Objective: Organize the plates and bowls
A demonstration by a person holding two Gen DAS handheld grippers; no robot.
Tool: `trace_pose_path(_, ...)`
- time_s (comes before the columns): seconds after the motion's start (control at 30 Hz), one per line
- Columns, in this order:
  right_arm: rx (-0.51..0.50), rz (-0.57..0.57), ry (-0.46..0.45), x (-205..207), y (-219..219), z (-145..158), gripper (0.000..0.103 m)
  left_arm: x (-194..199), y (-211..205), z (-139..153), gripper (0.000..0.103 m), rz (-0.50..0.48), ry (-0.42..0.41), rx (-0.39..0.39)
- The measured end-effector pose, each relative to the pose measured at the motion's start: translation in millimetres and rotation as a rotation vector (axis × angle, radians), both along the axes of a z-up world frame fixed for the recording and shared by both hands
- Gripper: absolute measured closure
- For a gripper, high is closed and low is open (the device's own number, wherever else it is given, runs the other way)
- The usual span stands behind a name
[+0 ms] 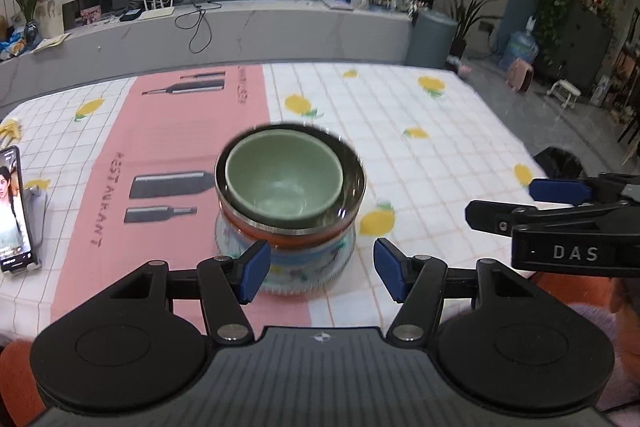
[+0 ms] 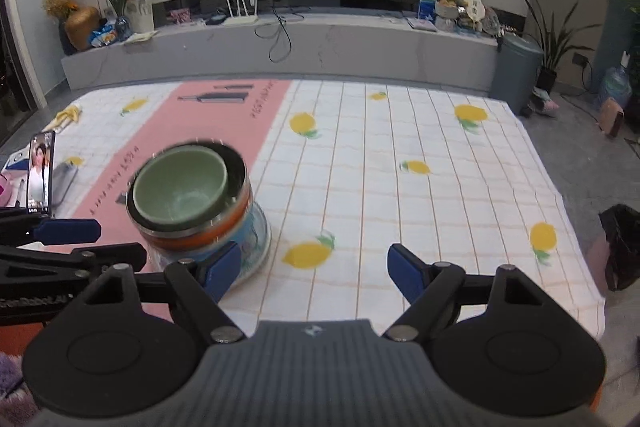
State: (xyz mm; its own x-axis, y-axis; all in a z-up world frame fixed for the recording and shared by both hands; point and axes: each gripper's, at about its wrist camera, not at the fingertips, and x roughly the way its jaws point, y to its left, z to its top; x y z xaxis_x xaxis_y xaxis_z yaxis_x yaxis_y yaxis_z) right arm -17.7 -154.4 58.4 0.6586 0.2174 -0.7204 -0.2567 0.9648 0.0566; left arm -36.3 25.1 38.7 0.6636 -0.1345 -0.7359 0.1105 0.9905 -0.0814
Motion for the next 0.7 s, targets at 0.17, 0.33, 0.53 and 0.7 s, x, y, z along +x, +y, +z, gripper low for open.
trace_pose_path(0.17,-0.025,-0.011,0.028,-12,0,-16,0.024,-8,-7,-16,0.033,0.015,0.025,0.032)
trace_pose_path(0.33,-0.019,-0.025,0.081,-20,-2,-32,0.024,-7,-9,-32,0.033,0.027,0.066,0.022)
trace_pose_path(0.53,-0.022,-0.04,0.116,-21,-3,-39,0.024,-10,-10,-41,0.033,0.035,0.115,0.035)
trace_pose_path(0.7,-0.019,-0.043,0.128,-19,-3,-42,0.024,-10,-9,-42,0.033,0.04,0.123,0.038)
